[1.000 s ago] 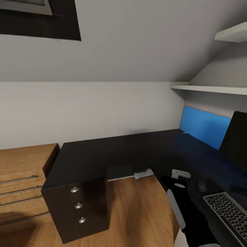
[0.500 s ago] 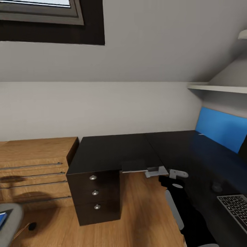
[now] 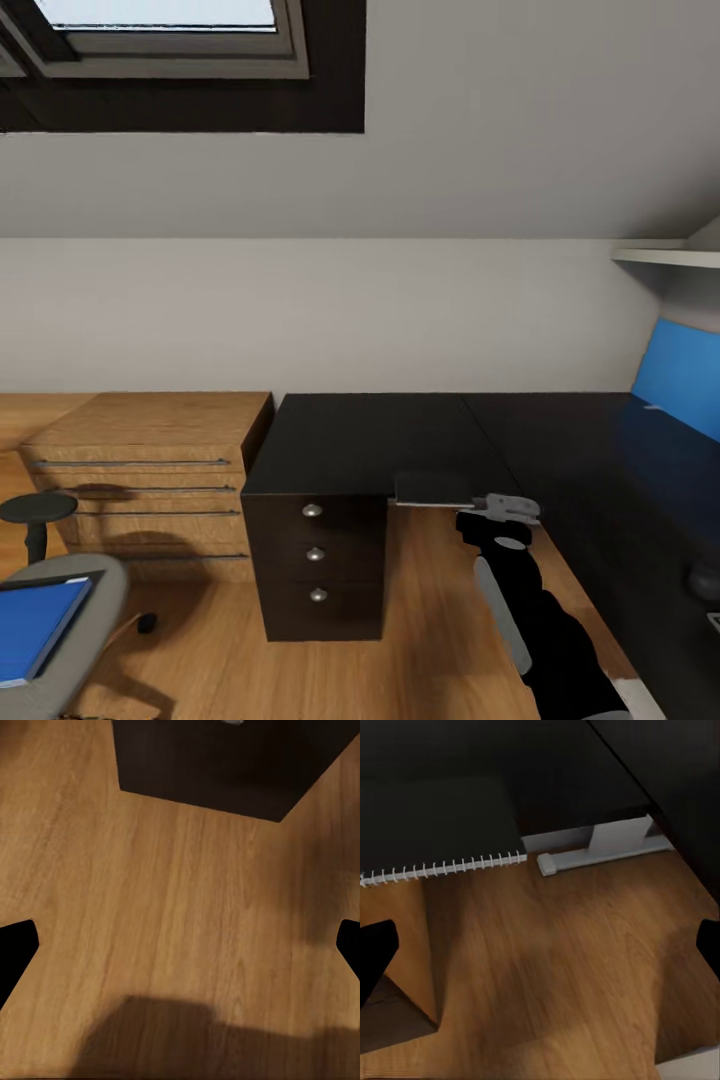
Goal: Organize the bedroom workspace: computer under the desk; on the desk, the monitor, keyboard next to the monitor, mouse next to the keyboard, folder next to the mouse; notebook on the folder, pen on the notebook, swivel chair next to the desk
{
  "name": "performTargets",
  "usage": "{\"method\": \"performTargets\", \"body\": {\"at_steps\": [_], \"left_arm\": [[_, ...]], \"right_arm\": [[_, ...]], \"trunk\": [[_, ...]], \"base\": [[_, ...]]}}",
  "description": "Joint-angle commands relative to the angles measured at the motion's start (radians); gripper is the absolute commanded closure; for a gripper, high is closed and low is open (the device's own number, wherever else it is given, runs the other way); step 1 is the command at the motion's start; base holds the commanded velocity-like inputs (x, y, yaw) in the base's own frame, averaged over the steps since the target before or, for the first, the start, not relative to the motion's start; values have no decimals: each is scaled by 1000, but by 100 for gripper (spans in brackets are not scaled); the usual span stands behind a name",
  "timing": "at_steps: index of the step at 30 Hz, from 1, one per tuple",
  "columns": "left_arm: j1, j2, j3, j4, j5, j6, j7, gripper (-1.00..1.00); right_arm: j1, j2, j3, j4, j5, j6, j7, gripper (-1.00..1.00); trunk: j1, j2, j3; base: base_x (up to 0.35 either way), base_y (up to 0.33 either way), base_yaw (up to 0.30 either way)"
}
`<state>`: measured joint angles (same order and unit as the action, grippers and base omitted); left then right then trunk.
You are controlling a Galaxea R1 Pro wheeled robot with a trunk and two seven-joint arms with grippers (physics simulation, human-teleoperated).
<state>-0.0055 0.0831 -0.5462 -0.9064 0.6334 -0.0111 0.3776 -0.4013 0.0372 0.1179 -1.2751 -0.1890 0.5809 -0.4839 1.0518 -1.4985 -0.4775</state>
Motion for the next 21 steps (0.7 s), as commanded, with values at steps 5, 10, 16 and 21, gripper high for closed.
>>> {"method": "performTargets", "body": {"at_steps": [5,10,16,21], "left_arm": [[-1,1,-5,-3,8,-1,7,-100],[-1,1,-5,-3,8,-1,7,-100],[-1,2,-5,-3,9,-1,7,-100],[-1,3,-5,-2,10,-1,7,-100]], "right_arm": [[-1,0,6,-1,-10,1,-10,-100],[1,0,14,-1,-10,1,-11,-100],[7,0,47,-3,-9,0,-13,-100],[9,0,56,-2,-9,0,-26,-100]], "trunk": [[0,-1,-1],[0,-1,-1],[0,-1,-1],[0,-1,-1]], "base": [[0,0,277],[0,0,277],[0,0,277],[0,0,277]]}}
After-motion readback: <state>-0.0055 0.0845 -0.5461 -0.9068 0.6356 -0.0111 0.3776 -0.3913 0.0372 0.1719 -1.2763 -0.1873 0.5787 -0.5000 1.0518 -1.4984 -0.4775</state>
